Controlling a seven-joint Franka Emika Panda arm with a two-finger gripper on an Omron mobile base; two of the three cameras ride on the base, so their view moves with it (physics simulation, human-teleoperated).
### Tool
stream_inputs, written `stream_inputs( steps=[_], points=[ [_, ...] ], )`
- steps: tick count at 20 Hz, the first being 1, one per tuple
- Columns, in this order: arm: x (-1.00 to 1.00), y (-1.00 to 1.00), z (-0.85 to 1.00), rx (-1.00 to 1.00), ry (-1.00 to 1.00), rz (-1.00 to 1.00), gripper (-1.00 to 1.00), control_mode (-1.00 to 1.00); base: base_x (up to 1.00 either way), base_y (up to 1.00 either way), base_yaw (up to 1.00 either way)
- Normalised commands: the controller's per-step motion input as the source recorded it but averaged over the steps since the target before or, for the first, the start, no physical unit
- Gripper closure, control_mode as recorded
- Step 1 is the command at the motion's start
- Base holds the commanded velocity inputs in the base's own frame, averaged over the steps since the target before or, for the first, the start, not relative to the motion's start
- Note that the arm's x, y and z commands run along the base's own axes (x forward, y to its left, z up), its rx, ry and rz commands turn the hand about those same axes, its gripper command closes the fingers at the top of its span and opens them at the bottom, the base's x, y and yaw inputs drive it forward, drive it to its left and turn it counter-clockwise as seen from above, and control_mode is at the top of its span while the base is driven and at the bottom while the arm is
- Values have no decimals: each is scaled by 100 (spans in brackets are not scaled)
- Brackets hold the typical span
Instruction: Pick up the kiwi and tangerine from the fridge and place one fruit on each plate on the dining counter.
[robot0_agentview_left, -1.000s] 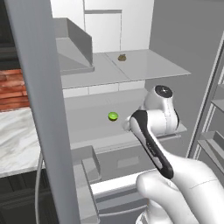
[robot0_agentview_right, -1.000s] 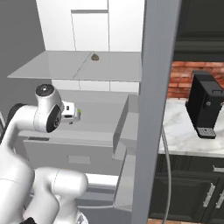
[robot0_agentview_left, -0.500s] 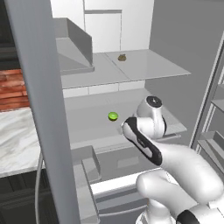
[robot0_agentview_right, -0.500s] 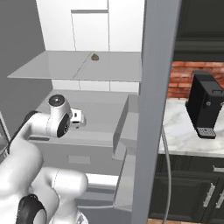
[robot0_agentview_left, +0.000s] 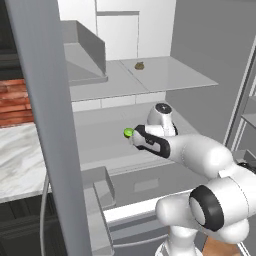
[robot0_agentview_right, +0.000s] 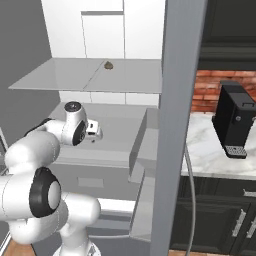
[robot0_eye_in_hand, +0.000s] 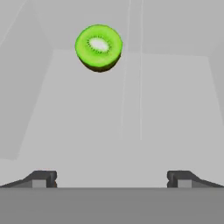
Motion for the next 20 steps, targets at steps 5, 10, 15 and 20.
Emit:
stream_inputs(
  steps=[5,10,15,20],
  points=[
    [7,34,1,0,5,0,-100,-100,0,0,0],
    [0,17,-7,0,-4,0,-100,-100,0,0,0],
    [0,0,-19,0,-13,0,-100,-100,0,0,0],
    [9,0,2,0,-15,0,-100,-100,0,0,0]
  ],
)
